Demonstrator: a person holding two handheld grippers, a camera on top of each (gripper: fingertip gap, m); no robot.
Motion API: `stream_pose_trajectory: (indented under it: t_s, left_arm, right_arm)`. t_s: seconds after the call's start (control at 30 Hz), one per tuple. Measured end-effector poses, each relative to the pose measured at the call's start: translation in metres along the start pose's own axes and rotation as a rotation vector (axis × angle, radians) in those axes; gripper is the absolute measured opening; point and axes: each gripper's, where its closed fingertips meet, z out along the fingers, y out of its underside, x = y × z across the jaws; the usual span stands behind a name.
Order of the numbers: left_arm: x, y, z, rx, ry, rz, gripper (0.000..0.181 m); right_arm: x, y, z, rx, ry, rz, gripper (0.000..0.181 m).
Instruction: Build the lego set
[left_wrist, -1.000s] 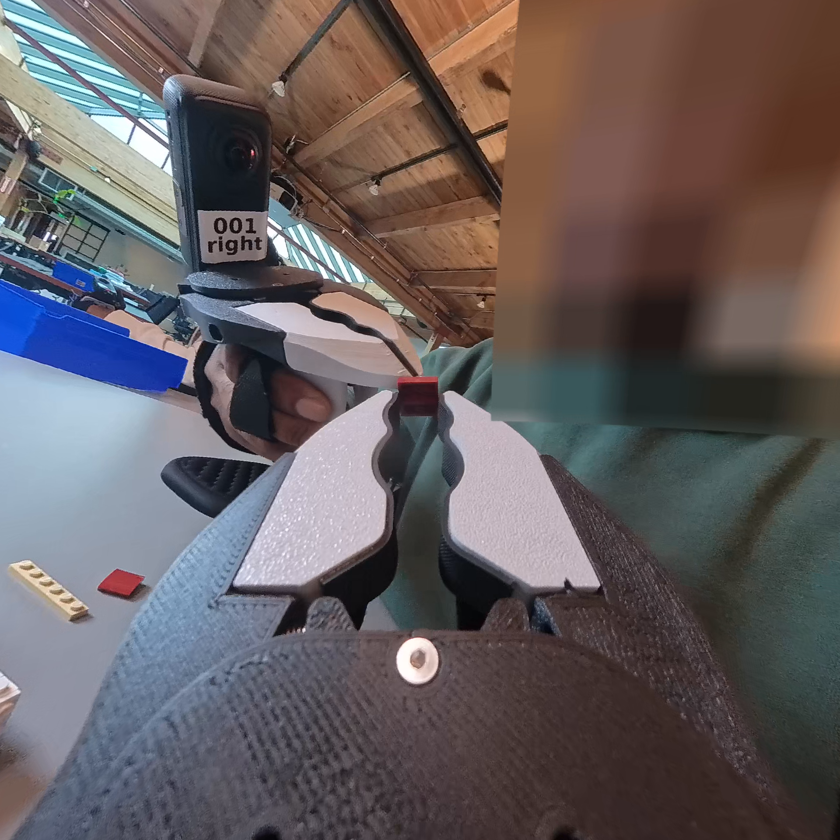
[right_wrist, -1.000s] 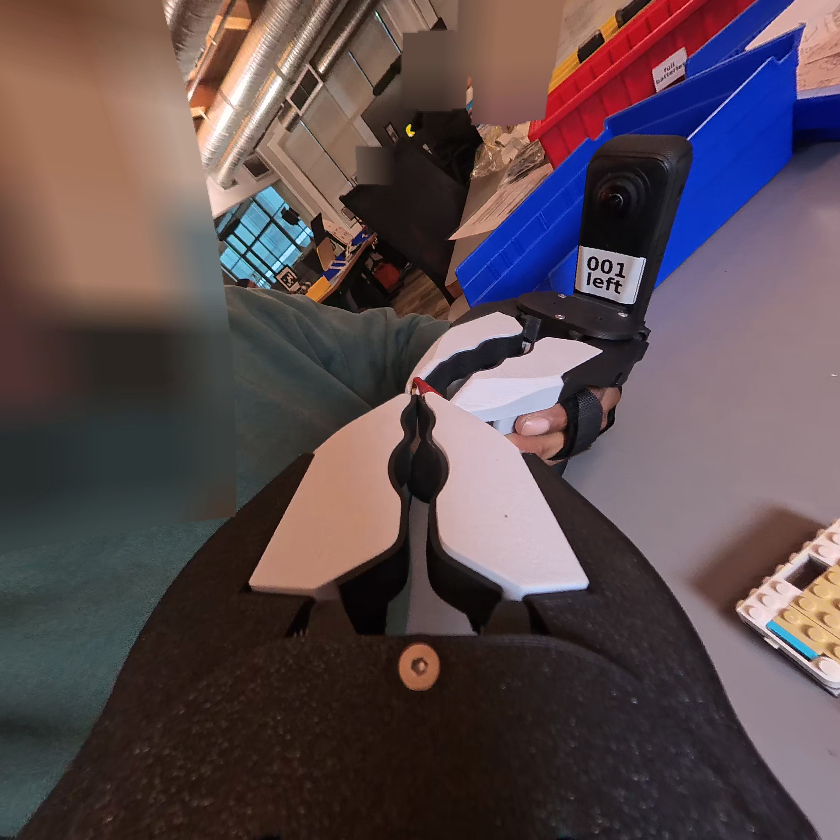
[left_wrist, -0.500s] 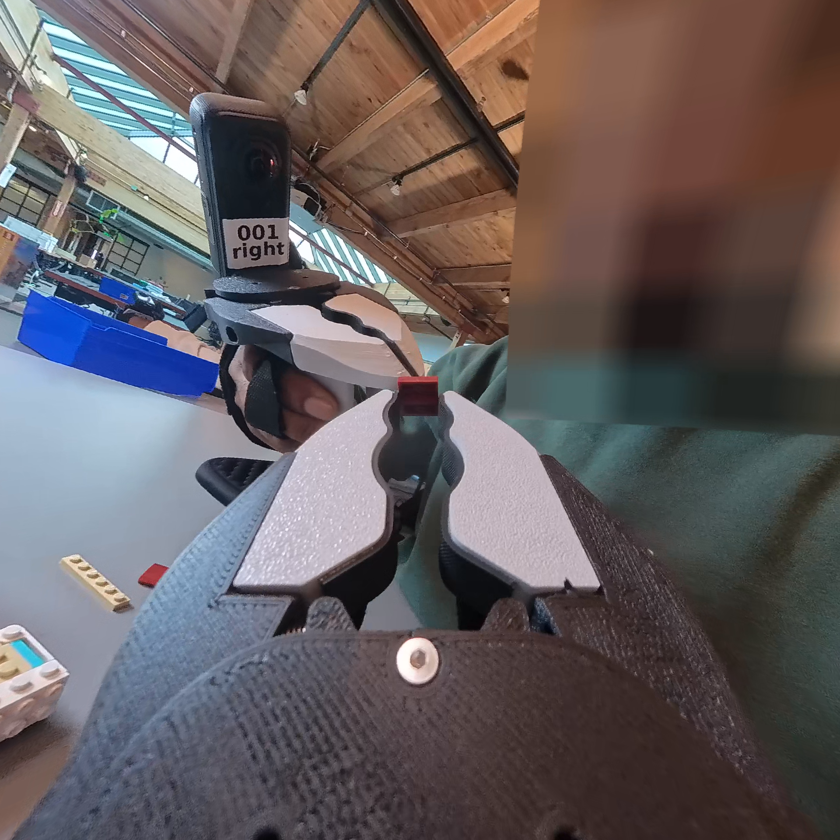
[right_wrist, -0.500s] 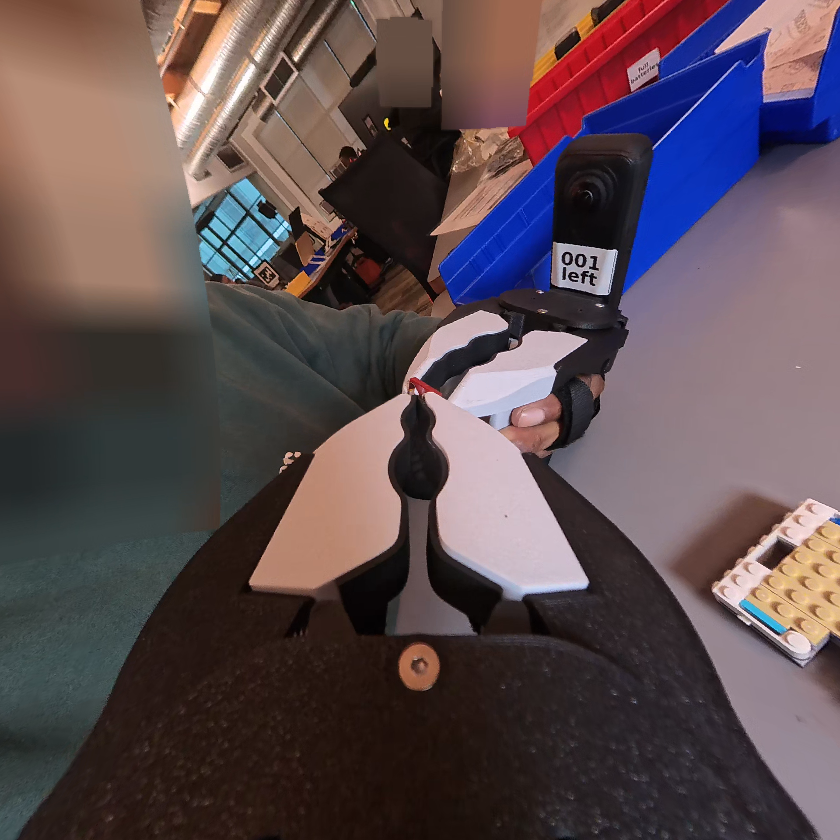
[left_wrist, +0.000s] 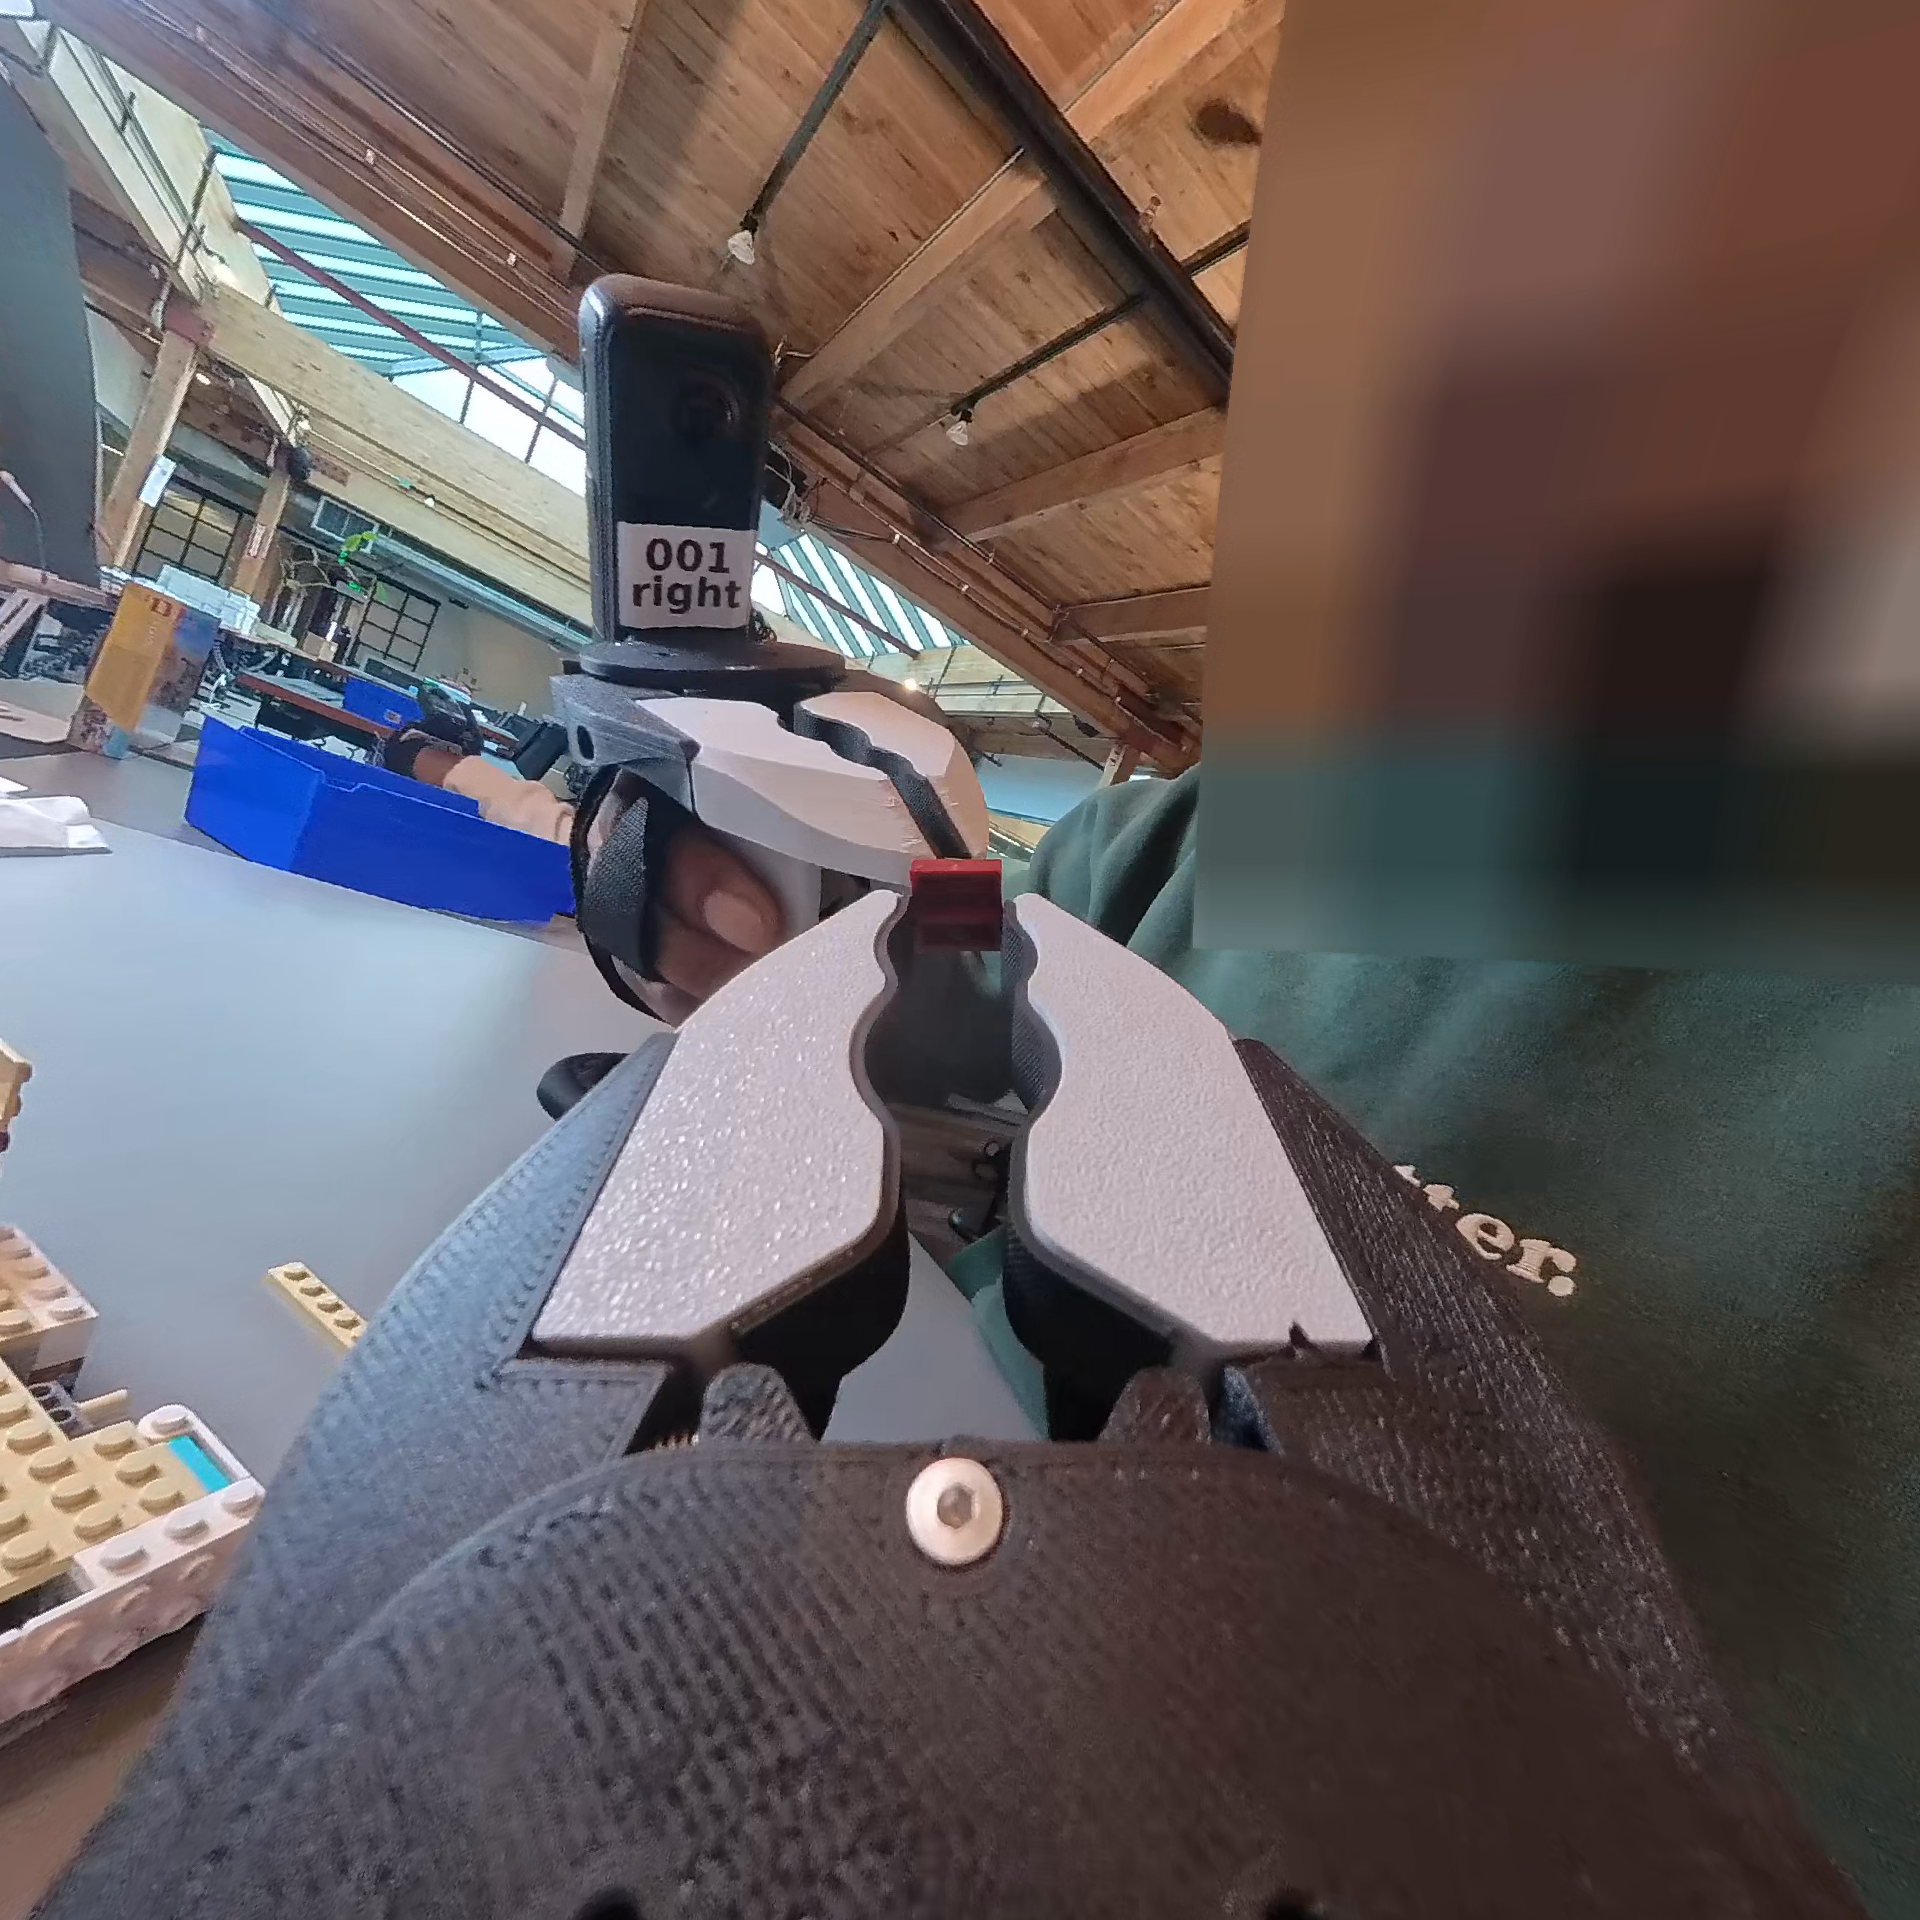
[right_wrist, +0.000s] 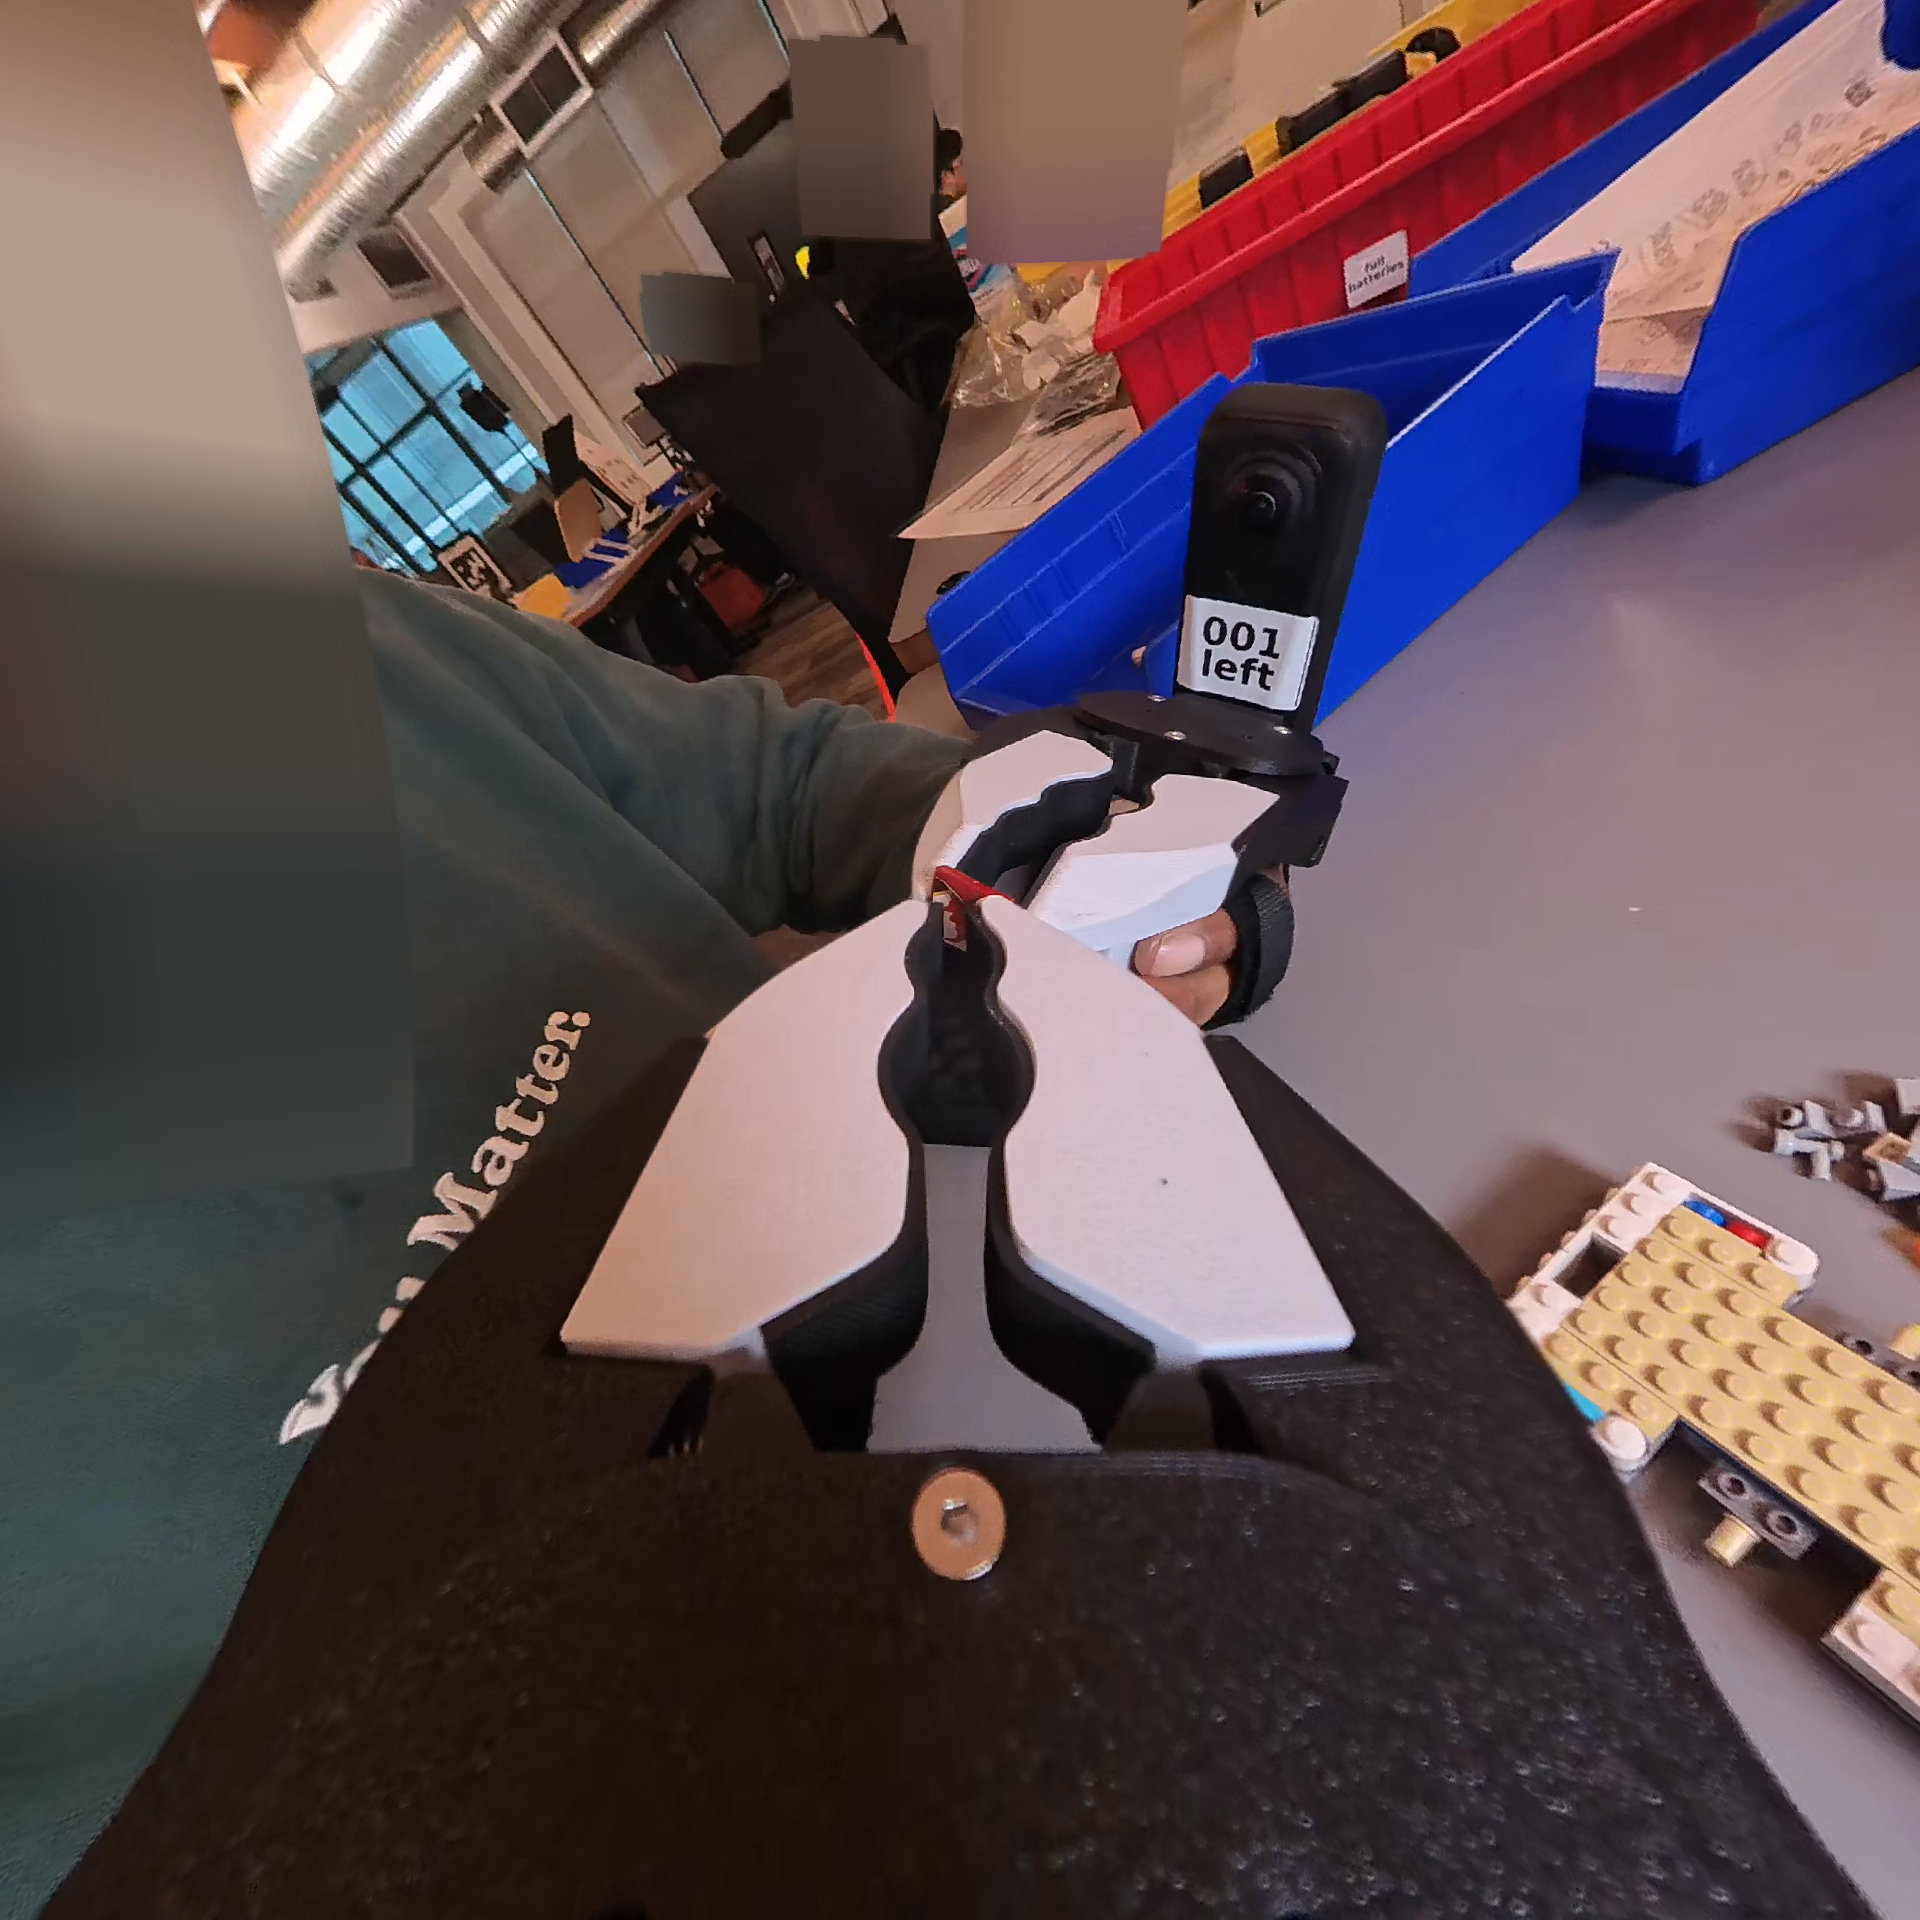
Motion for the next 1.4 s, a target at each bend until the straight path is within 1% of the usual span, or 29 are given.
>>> stream_pose_trajectory:
  t_s: [0.3, 0.6, 0.67, 0.7, 0.77, 0.87, 1.0, 1.13, 1.23, 1.4]
  left_arm:
    - [-0.002, -0.001, -0.001, -0.002, -0.027, 0.039, 0.016]
    - [-0.007, -0.002, -0.004, -0.006, -0.078, 0.082, 0.016]
    - [-0.004, -0.002, -0.003, -0.007, -0.064, 0.086, 0.016]
    - [-0.005, -0.001, -0.002, -0.011, -0.073, 0.097, 0.016]
    - [-0.004, -0.002, -0.002, -0.011, -0.074, 0.102, 0.015]
    - [-0.001, -0.002, -0.001, -0.008, -0.047, 0.081, 0.016]
    - [0.002, -0.01, -0.005, 0.049, -0.004, 0.024, 0.016]
    - [0.002, -0.01, -0.006, 0.049, 0.011, 0.008, 0.016]
    - [0.004, -0.007, -0.004, 0.032, 0.018, 0.009, 0.016]
    - [0.007, -0.005, -0.003, 0.019, 0.036, 0.014, 0.016]
  right_arm:
    - [0.002, -0.001, 0.0, 0.01, 0.082, -0.132, 0.006]
    - [0.01, -0.003, 0.0, 0.07, 0.234, -0.279, 0.007]
    - [0.015, -0.002, -0.001, 0.083, 0.275, -0.289, 0.016]
    - [0.015, 0.0, 0.0, 0.087, 0.271, -0.289, 0.016]
    - [0.008, -0.001, -0.001, 0.131, 0.214, -0.247, 0.017]
    - [0.016, -0.004, -0.009, 0.168, 0.254, -0.23, 0.016]
    - [0.014, -0.008, -0.015, 0.252, 0.169, -0.114, 0.016]
    - [0.014, -0.007, -0.007, 0.282, 0.138, -0.087, 0.02]
    - [0.014, -0.007, 0.001, 0.272, 0.126, -0.077, 0.024]
    - [0.012, -0.007, 0.006, 0.276, 0.069, -0.025, 0.024]
